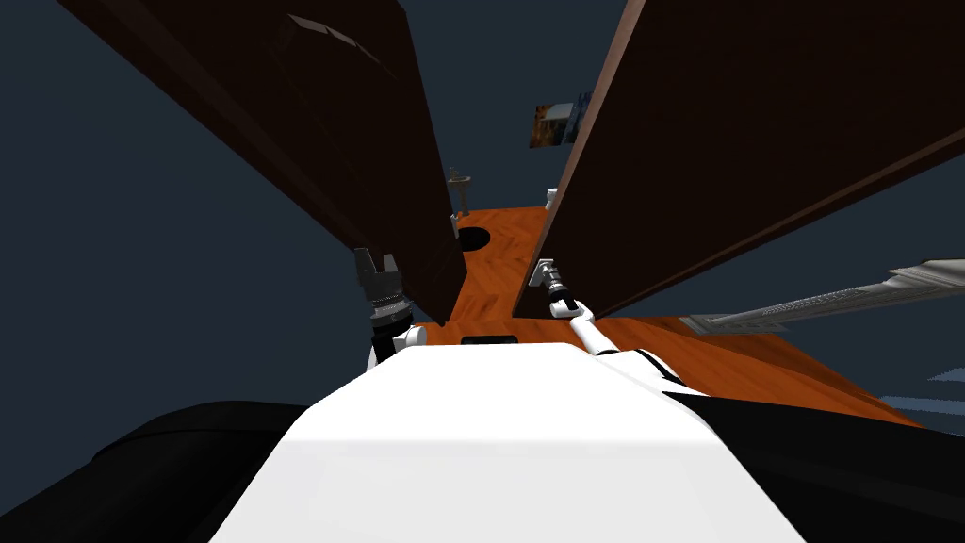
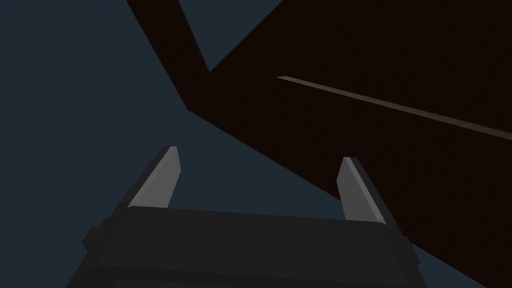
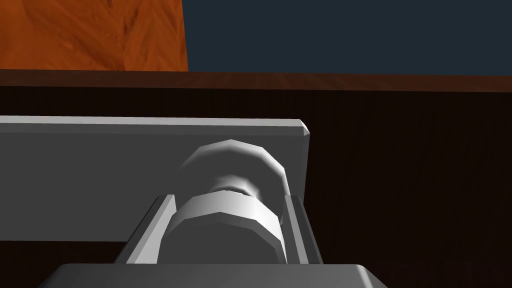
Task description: Push the door open
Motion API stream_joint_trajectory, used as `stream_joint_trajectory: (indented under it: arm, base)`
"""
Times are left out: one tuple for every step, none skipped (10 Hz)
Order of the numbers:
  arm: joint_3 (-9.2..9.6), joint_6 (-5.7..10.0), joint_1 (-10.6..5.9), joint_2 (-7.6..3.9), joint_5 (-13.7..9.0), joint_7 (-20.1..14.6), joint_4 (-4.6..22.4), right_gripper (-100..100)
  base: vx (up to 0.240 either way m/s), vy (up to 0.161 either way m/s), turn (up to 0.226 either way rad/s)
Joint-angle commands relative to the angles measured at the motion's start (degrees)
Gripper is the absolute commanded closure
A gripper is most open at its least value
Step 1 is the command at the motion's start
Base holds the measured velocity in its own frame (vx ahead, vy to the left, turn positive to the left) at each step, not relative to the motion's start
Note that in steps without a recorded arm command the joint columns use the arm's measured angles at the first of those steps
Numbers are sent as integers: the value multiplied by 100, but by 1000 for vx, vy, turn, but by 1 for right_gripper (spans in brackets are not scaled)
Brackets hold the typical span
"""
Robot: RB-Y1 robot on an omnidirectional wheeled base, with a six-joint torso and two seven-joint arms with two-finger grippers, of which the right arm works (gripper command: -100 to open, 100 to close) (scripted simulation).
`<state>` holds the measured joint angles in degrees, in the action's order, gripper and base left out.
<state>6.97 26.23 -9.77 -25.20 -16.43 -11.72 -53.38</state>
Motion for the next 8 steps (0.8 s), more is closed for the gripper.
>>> stream_joint_trajectory:
  arm:
    - [-107, 32, -105, 1, -7, 69, 48, 100]
    - [-183, 30, -147, 55, -8, 145, 90, 100]
    - [-271, 27, -196, 117, -9, 233, 138, 100]
    - [-366, 25, -249, 184, -11, 329, 190, 100]
    - [-417, 23, -277, 220, -11, 381, 218, 100]
    - [-521, 20, -336, 294, -13, 486, 275, 100]
    - [-578, 18, -367, 334, -14, 542, 306, 100]
    - [-634, 16, -398, 374, -14, 599, 336, 100]
  base:
    - [148, 3, -28]
    - [171, 27, -47]
    - [197, 41, -104]
    - [208, 23, -79]
    - [171, 27, -52]
    - [153, 41, -95]
    - [150, 44, -74]
    - [128, 22, -80]
